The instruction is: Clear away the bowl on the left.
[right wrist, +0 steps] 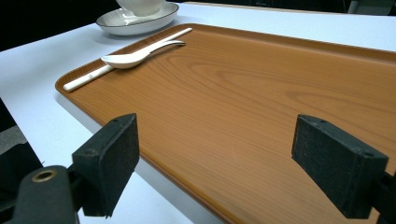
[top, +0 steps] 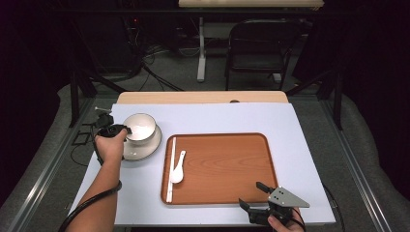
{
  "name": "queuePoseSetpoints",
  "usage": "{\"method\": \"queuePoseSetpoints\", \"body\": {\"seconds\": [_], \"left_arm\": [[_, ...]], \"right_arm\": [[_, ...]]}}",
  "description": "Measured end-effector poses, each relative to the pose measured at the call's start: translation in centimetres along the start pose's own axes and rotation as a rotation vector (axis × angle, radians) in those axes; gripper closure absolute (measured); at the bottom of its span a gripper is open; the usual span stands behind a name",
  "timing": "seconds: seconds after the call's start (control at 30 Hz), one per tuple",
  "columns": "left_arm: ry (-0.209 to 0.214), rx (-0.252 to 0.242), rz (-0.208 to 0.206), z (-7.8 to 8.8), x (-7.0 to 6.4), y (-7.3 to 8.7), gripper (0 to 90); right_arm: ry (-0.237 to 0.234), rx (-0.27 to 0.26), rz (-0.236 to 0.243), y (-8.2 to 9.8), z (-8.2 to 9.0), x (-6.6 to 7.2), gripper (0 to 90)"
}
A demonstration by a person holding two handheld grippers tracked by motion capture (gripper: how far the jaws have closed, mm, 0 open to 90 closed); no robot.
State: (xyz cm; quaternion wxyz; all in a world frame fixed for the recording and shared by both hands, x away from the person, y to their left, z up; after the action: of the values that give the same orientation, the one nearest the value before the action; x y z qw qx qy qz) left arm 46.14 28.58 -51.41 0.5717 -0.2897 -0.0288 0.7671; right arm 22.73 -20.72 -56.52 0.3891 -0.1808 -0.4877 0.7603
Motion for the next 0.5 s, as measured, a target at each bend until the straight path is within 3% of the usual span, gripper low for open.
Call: {"method": "queuePoseSetpoints", "body": {"seconds": [0.5], "left_arm": [[0.010, 0.006, -0.010, 1.6, 0.4, -0.3, 80.9]], "right_arm": [[0.001, 0.001, 0.000, 0.0, 0.0, 0.0, 14.4]]}}
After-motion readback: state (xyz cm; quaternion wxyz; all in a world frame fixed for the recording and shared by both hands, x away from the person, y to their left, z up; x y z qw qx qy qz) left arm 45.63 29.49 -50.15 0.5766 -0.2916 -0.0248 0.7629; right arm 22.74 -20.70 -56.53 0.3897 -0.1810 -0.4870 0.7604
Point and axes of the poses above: each handheld gripper's, and its own axes: z roughly backward along the jaws, y roughly out of its underside, x roughly to its left, the point moved 2 cm from there along -z, roughly forward along the jaws, and after that the axes turned 7 degrees about x, right-handed, at the moved point
